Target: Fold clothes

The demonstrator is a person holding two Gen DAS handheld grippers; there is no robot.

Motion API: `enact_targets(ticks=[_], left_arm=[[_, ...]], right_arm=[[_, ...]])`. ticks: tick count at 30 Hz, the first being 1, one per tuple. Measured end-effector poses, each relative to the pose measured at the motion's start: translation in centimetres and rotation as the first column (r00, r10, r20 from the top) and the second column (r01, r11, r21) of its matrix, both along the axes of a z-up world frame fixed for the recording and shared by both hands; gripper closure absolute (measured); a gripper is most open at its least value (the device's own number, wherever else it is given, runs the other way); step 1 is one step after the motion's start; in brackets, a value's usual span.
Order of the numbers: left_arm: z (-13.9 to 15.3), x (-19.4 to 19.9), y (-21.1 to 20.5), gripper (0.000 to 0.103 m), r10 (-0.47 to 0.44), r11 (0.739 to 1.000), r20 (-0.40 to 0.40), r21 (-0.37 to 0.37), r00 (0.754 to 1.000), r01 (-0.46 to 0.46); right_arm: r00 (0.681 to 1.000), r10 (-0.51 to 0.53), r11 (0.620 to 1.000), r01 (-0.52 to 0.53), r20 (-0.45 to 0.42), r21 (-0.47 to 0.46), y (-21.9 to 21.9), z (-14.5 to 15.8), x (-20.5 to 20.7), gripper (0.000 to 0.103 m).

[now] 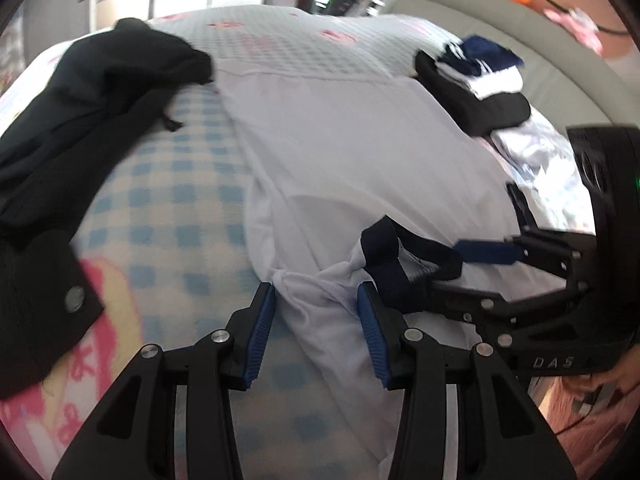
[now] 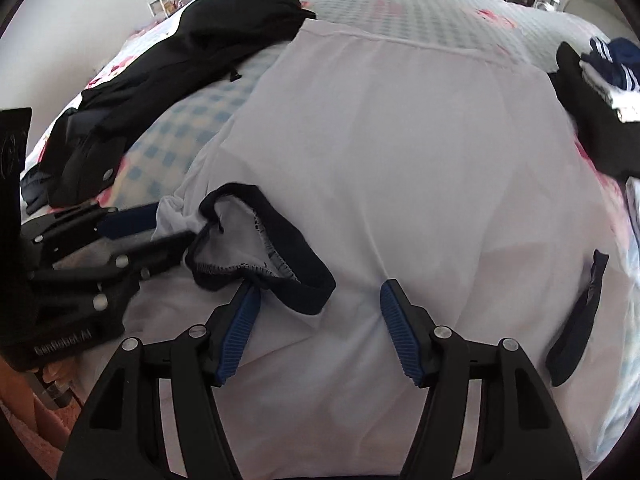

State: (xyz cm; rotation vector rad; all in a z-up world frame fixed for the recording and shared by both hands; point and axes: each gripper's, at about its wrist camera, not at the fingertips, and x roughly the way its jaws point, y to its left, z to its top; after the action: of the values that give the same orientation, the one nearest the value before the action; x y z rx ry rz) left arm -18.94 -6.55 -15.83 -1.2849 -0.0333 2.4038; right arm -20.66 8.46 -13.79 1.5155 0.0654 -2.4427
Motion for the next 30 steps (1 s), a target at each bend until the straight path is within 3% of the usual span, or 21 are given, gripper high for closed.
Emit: enact_targets(ticks=[3,7,11,14,16,18,22,25,30], left_arm=[[-0.4,-0.8,1.6,0.058,-0.034,0.997,0.012,-0.064,0.999,0.035],[-1.1,-2.6,3.1,0.056,0.016,0.984,-0.003,-0.18,1.0,-0.016],[-1.3,-3.8,2.2,0.055,0.129,0.976,-0.015,-0.177,0.991,-0.13],[-0.8,-3.6,0.2,0.055,0.26,0.947,-0.07,-0.178,0.963,-0.269],[-0.4,-3.2,-1.6,0.055,0.323,0.937,-0.068,-0.117,0.944,-0.329],[0.2,-2.4,-2.8,0.056,0.306,0.951,-0.05,-0.019,0.951,-0.307],[1.4,-0.6,-1.7,0.057,0.137,0.99,-0.091,0.026,0.986,-0.135],[1.7,-0.5,-0.2,0.057,0.034,0.999,-0.103,-0.017,0.994,-0.036],[0.3,-2.2,2.3,0.057,-0.063,0.99,-0.028,-0.132,0.998,0.058]], right_arm=[[1.0,-0.009,1.0,0.009,0.014,-0.006,0.3,-0.3,0.0,0.04],[1.0,-0.021,1.0,0.022,0.021,-0.005,0.2,-0.7,0.0,0.04],[0.999,-0.039,0.999,0.039,0.02,0.001,0.2,-1.2,-0.2,0.04],[0.999,-0.042,0.999,0.042,0.018,-0.003,0.4,-1.2,0.0,0.039],[0.999,-0.042,0.999,0.042,0.017,-0.006,0.6,-1.2,0.2,0.039],[0.999,-0.04,0.999,0.04,0.011,-0.011,0.6,-1.0,0.3,0.039],[0.999,-0.036,0.997,0.034,-0.034,-0.062,0.7,0.2,0.1,0.039],[0.996,-0.029,0.996,0.022,-0.084,-0.082,0.8,1.4,-0.2,0.039],[0.999,-0.007,0.999,0.005,-0.047,-0.035,-0.1,0.4,-2.0,0.039]])
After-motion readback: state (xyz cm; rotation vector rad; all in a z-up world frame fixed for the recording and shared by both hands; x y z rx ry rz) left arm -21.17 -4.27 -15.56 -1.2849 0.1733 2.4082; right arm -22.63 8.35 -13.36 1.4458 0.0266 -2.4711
